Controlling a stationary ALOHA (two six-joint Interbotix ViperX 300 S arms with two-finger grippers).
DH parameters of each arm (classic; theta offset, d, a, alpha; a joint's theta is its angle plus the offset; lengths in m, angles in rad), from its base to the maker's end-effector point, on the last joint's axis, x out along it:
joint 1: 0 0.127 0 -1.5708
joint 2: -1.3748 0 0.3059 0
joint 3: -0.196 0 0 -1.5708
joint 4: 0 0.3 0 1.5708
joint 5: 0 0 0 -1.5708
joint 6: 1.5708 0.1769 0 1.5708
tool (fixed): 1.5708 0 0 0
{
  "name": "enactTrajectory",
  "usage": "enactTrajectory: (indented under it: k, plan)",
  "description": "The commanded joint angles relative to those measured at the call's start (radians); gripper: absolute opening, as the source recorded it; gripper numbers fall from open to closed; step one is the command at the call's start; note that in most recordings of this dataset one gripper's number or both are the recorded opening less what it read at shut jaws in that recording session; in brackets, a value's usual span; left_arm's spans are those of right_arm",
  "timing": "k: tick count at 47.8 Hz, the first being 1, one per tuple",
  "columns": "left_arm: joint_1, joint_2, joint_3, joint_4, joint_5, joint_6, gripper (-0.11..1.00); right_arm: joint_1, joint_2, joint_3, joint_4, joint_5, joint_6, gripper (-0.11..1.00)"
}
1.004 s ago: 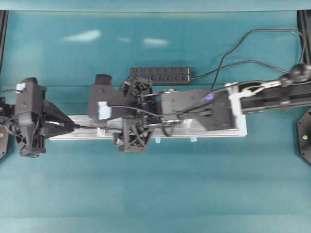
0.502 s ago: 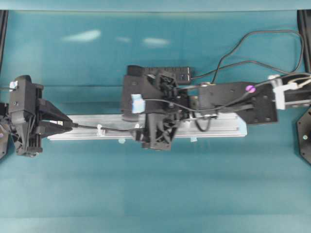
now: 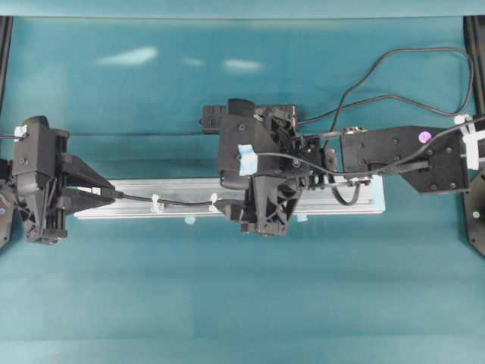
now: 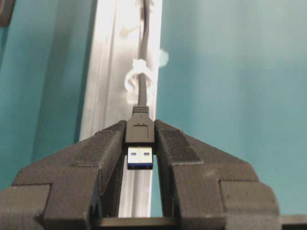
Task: Pass the USB cable through three rings with both arms.
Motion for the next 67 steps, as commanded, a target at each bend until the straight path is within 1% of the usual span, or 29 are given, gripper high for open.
enactTrajectory:
  k: [1,11,67]
  plan:
    - [-0.002,-0.003,-0.031,0.002,-0.015,0.005,0.24,0.002,-0.029,-0.008,-0.003,-0.011,-0.005,0.79]
    - [-0.002,-0.002,-0.04,0.002,-0.015,0.025,0.24,0.002,-0.029,-0.008,-0.003,-0.015,-0.005,0.79]
    - [-0.002,0.003,-0.043,0.002,-0.025,0.028,0.24,0.0,-0.026,-0.009,-0.002,-0.025,0.0,0.79]
